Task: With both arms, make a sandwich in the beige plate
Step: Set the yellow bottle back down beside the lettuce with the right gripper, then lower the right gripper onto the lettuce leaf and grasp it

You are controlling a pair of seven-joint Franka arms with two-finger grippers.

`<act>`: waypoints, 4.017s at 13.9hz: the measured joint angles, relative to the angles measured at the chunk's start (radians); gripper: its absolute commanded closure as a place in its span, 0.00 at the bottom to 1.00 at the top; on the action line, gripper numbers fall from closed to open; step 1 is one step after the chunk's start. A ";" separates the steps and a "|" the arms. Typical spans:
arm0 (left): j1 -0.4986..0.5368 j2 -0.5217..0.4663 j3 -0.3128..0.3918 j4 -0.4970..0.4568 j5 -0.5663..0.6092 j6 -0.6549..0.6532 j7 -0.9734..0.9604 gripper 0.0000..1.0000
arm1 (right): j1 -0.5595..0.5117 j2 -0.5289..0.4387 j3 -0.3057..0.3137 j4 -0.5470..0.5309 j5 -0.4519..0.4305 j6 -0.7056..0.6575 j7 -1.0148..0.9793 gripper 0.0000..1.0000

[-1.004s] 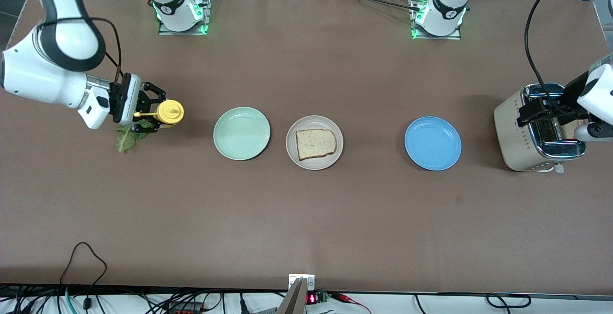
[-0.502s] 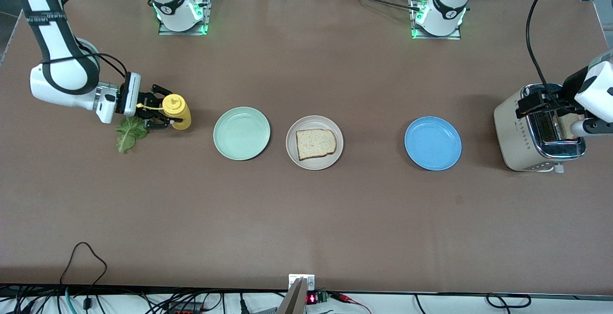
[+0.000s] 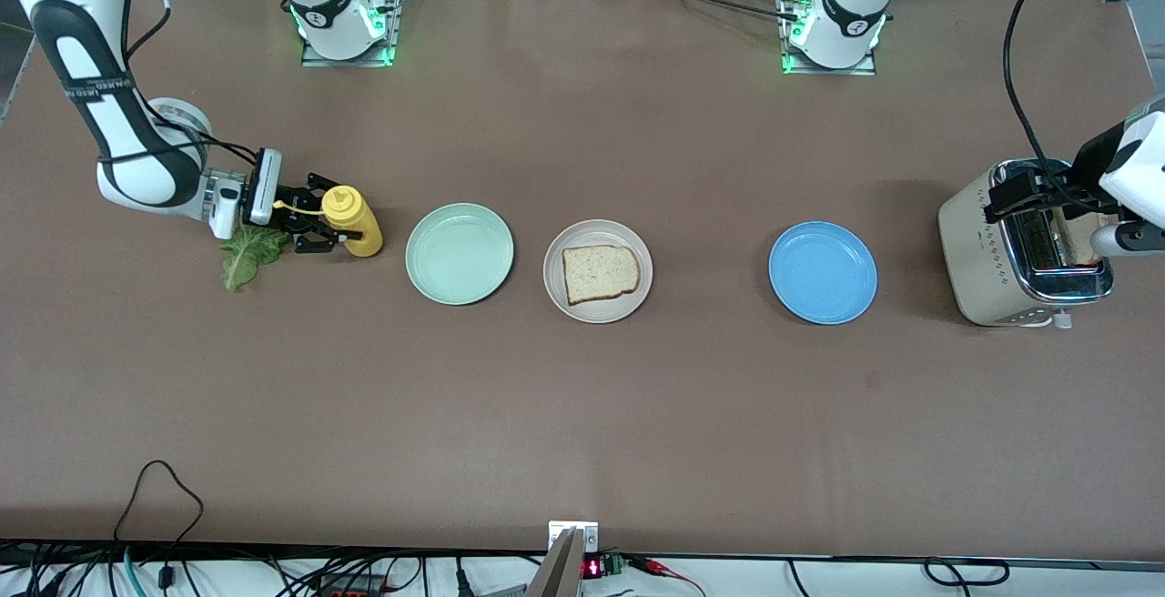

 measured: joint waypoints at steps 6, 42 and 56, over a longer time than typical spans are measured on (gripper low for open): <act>0.009 -0.004 -0.003 0.000 0.000 -0.006 0.002 0.00 | -0.021 0.028 0.002 0.010 0.011 -0.012 -0.023 0.00; 0.007 -0.025 -0.015 -0.007 0.000 -0.024 0.006 0.00 | 0.032 -0.197 -0.167 0.227 -0.734 0.045 1.943 0.00; 0.007 -0.025 -0.015 -0.007 0.000 -0.024 0.006 0.00 | 0.045 -0.116 -0.127 0.125 -1.148 0.313 2.614 0.00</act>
